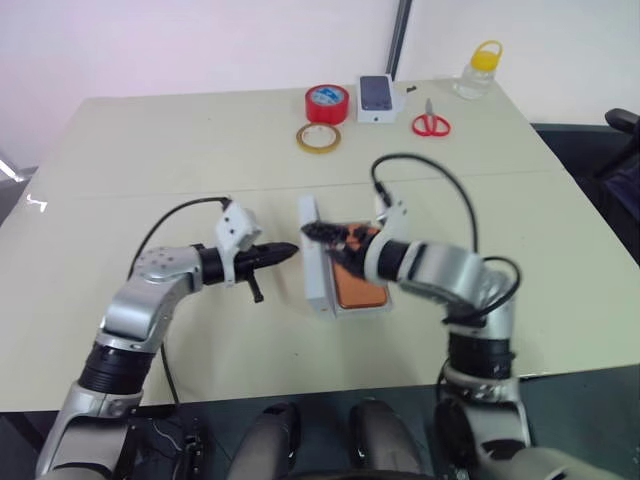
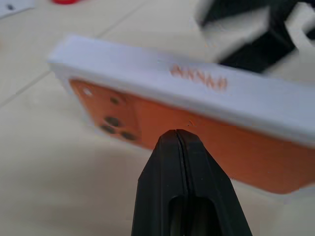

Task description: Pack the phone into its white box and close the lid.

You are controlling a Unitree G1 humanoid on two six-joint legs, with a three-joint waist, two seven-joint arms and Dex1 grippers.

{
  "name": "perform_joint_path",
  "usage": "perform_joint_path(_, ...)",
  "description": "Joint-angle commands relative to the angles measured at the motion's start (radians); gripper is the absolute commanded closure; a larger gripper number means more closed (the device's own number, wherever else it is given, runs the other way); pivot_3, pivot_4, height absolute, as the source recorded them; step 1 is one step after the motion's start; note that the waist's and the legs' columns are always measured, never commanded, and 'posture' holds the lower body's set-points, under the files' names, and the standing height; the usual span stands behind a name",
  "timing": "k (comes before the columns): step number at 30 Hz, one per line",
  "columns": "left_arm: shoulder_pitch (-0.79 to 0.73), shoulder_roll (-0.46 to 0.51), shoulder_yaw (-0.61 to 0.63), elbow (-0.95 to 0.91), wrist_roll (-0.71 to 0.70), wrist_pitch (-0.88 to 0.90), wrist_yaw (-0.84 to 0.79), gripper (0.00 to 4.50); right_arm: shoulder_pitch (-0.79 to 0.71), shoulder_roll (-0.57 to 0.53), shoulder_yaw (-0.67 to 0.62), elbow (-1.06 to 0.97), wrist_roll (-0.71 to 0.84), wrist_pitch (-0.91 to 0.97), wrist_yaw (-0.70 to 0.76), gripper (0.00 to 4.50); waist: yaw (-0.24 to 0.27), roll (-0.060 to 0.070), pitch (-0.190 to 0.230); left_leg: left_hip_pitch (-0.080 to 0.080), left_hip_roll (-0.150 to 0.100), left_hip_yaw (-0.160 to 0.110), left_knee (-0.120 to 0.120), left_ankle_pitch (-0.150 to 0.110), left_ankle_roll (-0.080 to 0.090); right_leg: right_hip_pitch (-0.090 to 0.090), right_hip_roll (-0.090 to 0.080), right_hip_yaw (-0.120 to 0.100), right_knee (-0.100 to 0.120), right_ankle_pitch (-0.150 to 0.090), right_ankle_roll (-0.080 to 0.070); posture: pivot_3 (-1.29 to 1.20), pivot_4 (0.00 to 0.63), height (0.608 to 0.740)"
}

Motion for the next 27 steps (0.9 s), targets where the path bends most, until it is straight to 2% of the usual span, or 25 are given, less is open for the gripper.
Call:
perform_joint_path(1,-0.049,-0.036,-0.043,-0.004,0.03,-0.014,0.012,4.5,-0.069,-0.178,0.039,0.029,-0.029,0.073,0.162,0.46,0.005,0.0,0.0,0.0,0.0,0.0,0.0,0.0,0.0,0.0,0.0,0.0,0.0,0.0,0.0,0.0,0.15,0.74)
perform_joint_path(7,-0.088,-0.101,-0.097,0.035,0.065,-0.013,0.025,4.5,-0.141,-0.409,0.084,0.082,-0.357,0.116,0.495,0.46,0.007,0.0,0.0,0.0,0.001,0.002,0.0,-0.001,0.001,0.001,0.0,0.0,-0.001,0.0,0.0,0.0,0.15,0.74)
perform_joint_path(8,-0.088,-0.106,-0.1,0.037,0.068,-0.015,0.024,4.5,-0.144,-0.438,0.105,0.077,-0.428,0.116,0.553,0.69,0.007,-0.001,0.0,-0.001,0.001,0.002,0.001,-0.001,0.001,0.001,0.0,0.0,-0.001,0.0,0.0,0.0,0.15,0.74)
perform_joint_path(10,-0.085,-0.111,-0.101,0.042,0.074,-0.021,0.021,4.5,-0.144,-0.492,0.161,0.049,-0.57,0.111,0.673,1.31,0.008,-0.001,0.0,-0.001,0.001,0.002,0.001,-0.001,0.002,0.001,0.0,0.0,-0.001,0.0,0.0,0.0,0.15,0.74)
perform_joint_path(16,-0.081,-0.116,-0.061,0.038,0.068,-0.014,0.046,4.5,-0.129,-0.609,0.338,-0.075,-0.938,0.019,0.992,4.46,0.01,-0.001,0.0,-0.001,0.001,0.002,0.002,-0.001,0.002,0.0,0.0,0.0,-0.001,0.0,0.0,0.0,0.15,0.74)
perform_joint_path(21,-0.086,-0.082,0.026,0.029,0.043,0.035,0.091,4.5,-0.099,-0.699,0.508,-0.171,-1.275,-0.155,1.197,4.46,0.01,-0.001,0.001,-0.001,0.001,0.002,0.002,-0.001,0.002,0.0,0.0,0.0,-0.002,0.0,0.0,0.0,0.15,0.74)
perform_joint_path(27,-0.082,0.022,-0.002,0.058,0.099,0.057,0.062,4.5,-0.054,-0.687,0.549,-0.178,-1.442,-0.195,1.333,4.46,0.013,-0.002,0.001,-0.001,0.001,0.002,0.002,0.001,-0.002,0.0,0.0,0.0,-0.002,0.0,0.0,0.0,0.15,0.74)
